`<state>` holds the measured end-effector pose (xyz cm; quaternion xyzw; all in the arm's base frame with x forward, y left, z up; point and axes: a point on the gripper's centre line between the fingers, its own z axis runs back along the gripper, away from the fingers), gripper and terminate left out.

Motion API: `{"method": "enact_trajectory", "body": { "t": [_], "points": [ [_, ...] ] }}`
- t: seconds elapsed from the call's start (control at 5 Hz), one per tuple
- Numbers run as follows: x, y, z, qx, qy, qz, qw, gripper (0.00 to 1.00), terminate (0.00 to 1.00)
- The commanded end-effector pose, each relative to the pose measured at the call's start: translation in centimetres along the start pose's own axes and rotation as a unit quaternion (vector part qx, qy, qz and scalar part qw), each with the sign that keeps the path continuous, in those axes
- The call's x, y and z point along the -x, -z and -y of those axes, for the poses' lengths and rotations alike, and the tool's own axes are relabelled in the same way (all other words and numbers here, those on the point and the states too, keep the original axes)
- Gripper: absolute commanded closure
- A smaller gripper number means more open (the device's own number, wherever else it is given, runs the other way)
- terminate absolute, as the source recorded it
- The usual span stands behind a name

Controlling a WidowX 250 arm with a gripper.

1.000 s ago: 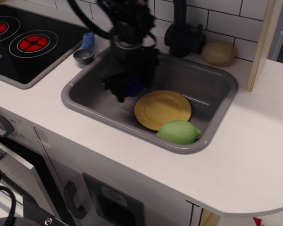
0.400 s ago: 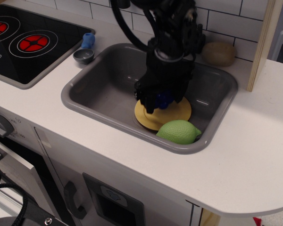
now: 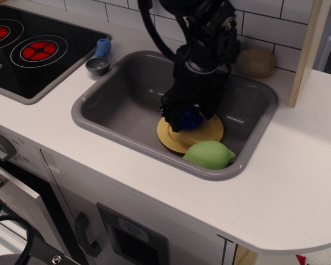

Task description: Put blueberries on plate sink

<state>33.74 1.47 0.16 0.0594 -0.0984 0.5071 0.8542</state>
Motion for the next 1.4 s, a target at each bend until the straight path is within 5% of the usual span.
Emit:
{"method": "enact_trajectory", "body": {
  "t": [0.0,0.6,1.0,1.2],
  "points": [
    [-0.6,-2.7,0.6,0.038,0.003,0.011,0.9992,0.0,0.0],
    [-1.1,-8.3,0.2,0.108,0.08,0.04,0.9902,0.0,0.0],
    [-1.1,-8.3,0.2,0.108,0.08,0.04,0.9902,0.0,0.0],
    [-1.1,-8.3,0.2,0.108,0.08,0.04,0.9902,0.0,1.0]
  ]
}}
